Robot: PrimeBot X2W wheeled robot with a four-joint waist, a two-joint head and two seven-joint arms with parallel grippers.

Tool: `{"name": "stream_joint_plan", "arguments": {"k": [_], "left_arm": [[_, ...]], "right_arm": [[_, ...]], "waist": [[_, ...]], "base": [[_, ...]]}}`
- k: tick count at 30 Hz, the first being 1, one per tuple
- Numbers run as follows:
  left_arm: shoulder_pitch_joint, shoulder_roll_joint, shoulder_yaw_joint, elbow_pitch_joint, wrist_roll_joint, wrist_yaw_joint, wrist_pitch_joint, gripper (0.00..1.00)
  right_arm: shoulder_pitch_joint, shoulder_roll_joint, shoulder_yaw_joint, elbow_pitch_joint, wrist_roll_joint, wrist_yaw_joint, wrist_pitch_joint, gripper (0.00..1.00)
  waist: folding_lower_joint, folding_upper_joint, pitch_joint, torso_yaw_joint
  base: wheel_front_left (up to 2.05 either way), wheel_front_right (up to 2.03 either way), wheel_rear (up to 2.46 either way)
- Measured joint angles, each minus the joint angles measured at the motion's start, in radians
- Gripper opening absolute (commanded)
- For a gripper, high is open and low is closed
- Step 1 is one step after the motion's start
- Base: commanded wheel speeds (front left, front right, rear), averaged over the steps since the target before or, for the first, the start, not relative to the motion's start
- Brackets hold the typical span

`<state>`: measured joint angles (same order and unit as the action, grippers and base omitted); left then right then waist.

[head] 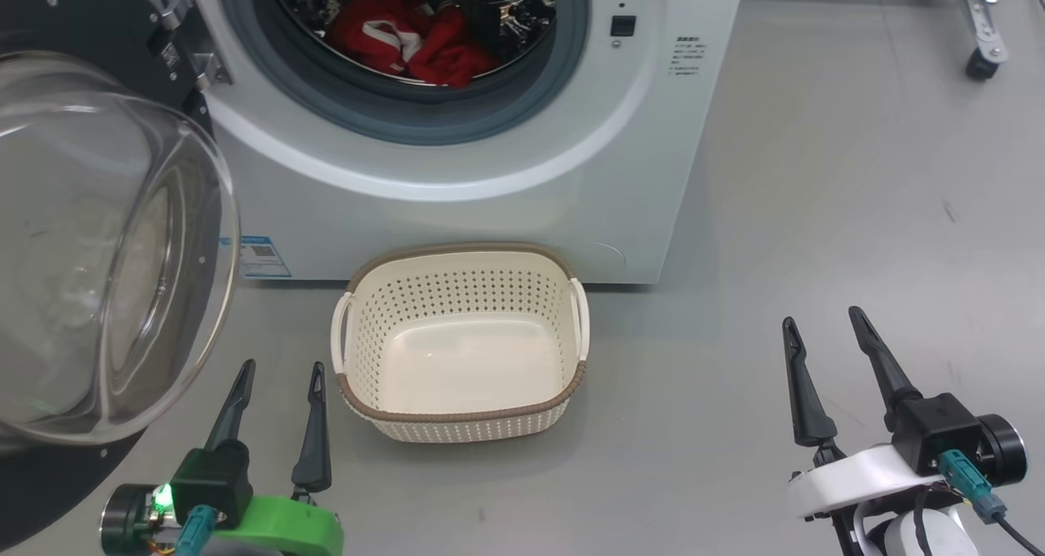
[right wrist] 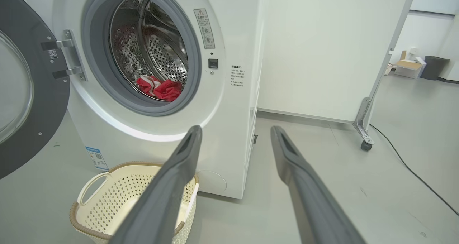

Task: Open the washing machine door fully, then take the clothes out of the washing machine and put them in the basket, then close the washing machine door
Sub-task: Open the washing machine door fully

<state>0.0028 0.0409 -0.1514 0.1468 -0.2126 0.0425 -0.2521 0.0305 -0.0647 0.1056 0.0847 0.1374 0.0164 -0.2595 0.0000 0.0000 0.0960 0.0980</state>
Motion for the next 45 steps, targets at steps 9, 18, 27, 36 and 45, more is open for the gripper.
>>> {"name": "stream_joint_plan", "arguments": {"k": [9, 18, 27, 36, 45], "left_arm": [[0.000, 0.000, -0.017, 0.000, 0.000, 0.006, 0.000, 1.00], [0.001, 0.001, -0.023, -0.001, 0.002, 0.014, 0.000, 1.00], [0.001, 0.001, -0.038, -0.005, 0.003, 0.015, 0.000, 1.00], [0.001, 0.001, -0.044, -0.003, 0.003, 0.023, 0.002, 1.00], [0.001, 0.001, -0.048, -0.001, 0.007, 0.024, 0.004, 1.00]], "right_arm": [[0.025, 0.003, -0.003, -0.003, 0.003, -0.001, 0.000, 1.00], [0.041, 0.006, -0.002, -0.004, 0.010, -0.007, 0.000, 1.00], [0.050, 0.009, -0.008, -0.015, 0.011, -0.011, 0.000, 1.00], [0.055, 0.009, -0.012, -0.022, 0.011, -0.012, 0.000, 1.00], [0.059, 0.011, -0.012, -0.025, 0.011, -0.012, 0.000, 1.00]], "waist": [[0.0000, 0.0000, -0.017, -0.051], [0.0000, 0.0000, -0.028, -0.082], [0.0000, 0.0000, -0.025, -0.099], [0.0000, 0.0000, -0.023, -0.107], [0.0000, 0.0000, -0.022, -0.113]], "base": [[0.00, 0.00, 0.00], [0.00, 0.00, 0.00], [0.00, 0.00, 0.00], [0.00, 0.00, 0.00], [0.00, 0.00, 0.00]]}}
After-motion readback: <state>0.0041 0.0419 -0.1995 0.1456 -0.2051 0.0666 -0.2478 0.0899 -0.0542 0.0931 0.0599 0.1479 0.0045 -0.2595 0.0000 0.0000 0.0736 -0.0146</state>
